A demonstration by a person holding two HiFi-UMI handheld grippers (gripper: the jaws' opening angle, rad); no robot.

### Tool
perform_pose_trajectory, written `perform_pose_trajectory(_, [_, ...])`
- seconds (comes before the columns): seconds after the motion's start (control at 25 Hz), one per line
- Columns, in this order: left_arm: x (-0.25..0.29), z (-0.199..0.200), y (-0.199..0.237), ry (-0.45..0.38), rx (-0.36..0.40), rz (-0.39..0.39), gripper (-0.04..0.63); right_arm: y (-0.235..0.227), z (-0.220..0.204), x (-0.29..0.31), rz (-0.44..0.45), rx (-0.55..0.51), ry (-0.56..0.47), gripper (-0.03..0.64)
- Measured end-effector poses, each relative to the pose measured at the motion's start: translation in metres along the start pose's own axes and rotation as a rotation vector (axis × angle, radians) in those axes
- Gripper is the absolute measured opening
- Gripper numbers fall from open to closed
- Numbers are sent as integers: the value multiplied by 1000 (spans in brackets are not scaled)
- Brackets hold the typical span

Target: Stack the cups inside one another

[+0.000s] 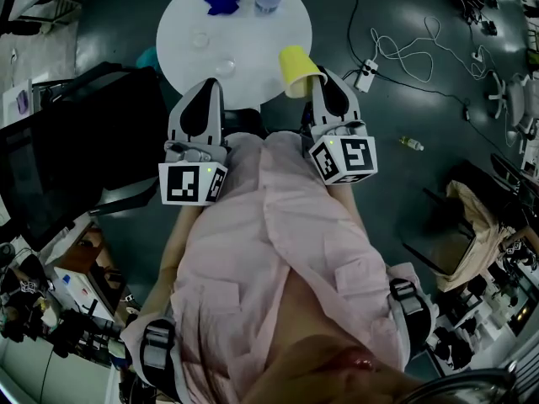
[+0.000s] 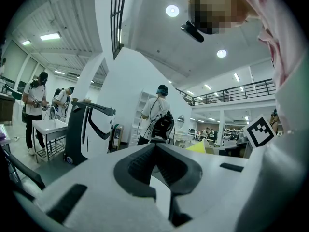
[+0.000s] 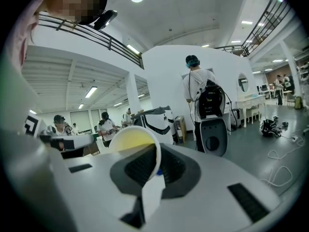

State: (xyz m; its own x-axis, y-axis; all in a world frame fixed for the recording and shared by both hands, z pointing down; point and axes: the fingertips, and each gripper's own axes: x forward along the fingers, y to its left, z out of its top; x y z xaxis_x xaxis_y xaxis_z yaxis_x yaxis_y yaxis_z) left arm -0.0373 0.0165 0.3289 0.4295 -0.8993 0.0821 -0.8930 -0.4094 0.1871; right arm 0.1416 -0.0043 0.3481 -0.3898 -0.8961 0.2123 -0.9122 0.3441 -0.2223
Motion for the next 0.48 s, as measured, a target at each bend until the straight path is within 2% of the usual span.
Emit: perform_pose_trajectory(0.48, [4,0,-3,-13,0,-18,16,-6,-2,-5,-25,9,-6,35])
